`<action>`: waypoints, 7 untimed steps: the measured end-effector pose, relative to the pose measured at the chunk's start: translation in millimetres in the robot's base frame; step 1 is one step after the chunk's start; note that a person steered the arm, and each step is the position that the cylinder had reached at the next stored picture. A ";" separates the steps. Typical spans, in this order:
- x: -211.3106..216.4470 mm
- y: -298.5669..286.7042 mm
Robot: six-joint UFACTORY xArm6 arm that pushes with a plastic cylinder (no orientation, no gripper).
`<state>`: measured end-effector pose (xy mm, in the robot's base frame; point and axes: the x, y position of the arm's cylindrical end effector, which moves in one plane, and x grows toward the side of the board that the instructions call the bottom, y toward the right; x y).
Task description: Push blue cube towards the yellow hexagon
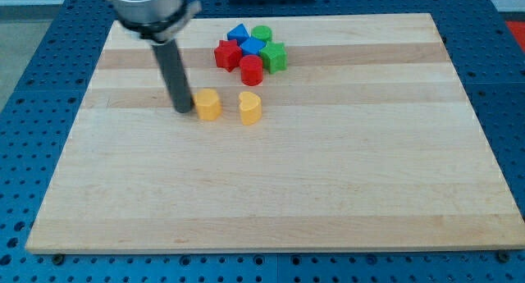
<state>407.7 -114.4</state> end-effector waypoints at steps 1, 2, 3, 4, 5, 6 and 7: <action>0.0 47.8; -4.9 44.5; -39.3 38.4; -55.1 95.6; -55.1 176.7; -56.7 230.0; -103.0 250.0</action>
<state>304.7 135.7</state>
